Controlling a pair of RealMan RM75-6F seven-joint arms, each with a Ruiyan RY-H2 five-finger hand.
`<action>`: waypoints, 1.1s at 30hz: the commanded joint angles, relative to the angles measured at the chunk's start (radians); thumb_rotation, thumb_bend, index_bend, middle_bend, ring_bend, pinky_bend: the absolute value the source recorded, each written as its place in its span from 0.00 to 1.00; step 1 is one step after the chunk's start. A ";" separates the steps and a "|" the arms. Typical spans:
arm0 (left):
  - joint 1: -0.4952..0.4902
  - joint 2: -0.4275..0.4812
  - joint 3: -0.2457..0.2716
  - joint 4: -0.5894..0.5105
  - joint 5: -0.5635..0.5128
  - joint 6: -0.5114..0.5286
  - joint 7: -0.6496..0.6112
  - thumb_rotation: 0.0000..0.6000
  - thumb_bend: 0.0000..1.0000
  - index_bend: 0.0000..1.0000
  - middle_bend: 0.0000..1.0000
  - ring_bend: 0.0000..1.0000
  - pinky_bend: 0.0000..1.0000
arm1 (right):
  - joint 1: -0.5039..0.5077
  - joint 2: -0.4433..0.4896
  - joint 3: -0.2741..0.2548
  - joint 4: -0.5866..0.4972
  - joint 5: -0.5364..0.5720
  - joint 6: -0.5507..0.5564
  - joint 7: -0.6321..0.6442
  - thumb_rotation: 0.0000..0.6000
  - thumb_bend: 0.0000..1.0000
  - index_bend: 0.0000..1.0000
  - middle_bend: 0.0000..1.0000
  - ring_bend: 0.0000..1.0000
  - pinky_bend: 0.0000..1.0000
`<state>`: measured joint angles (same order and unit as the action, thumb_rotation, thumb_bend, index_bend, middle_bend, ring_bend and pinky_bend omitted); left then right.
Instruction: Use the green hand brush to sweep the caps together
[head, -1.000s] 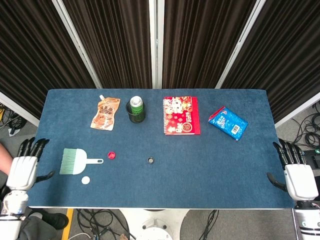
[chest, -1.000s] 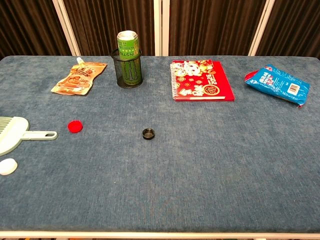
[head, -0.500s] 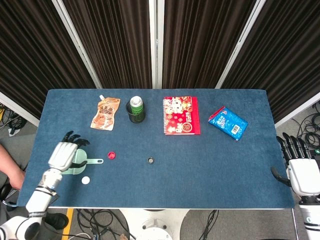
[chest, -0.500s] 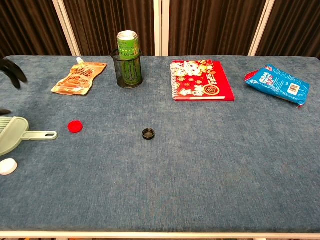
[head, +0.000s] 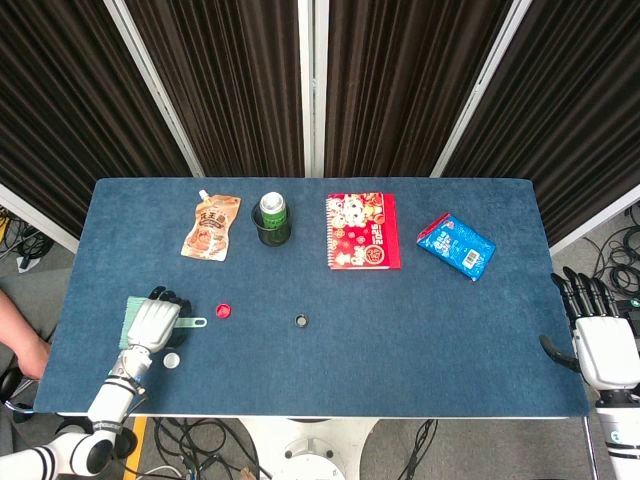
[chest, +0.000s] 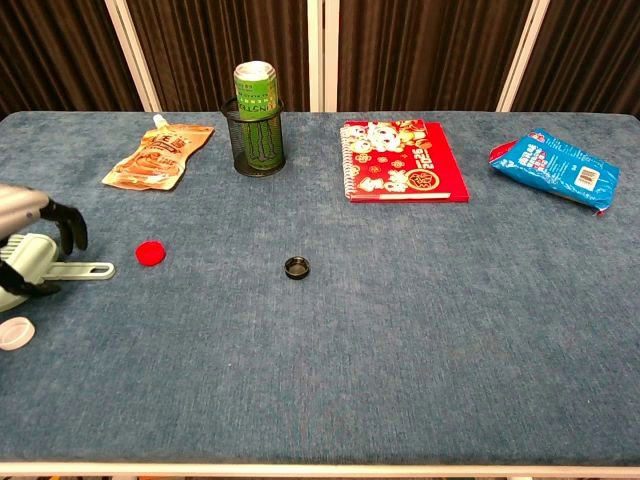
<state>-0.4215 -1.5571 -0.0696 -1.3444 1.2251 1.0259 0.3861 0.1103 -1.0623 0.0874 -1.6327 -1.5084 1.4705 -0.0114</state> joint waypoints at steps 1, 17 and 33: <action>-0.003 -0.017 0.004 0.019 -0.014 0.003 0.019 1.00 0.24 0.41 0.41 0.24 0.16 | -0.003 -0.001 -0.002 0.001 0.001 0.002 0.002 1.00 0.15 0.00 0.00 0.00 0.00; -0.017 -0.053 0.030 0.080 0.012 0.048 0.130 1.00 0.28 0.43 0.47 0.29 0.17 | -0.008 -0.001 -0.003 0.006 0.012 0.001 0.012 1.00 0.14 0.00 0.00 0.00 0.00; -0.036 -0.073 0.049 0.114 0.009 0.020 0.200 1.00 0.28 0.46 0.49 0.30 0.21 | -0.014 -0.003 -0.008 0.015 0.020 -0.002 0.028 1.00 0.14 0.00 0.00 0.00 0.00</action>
<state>-0.4579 -1.6299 -0.0210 -1.2310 1.2340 1.0462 0.5858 0.0960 -1.0650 0.0798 -1.6173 -1.4881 1.4686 0.0170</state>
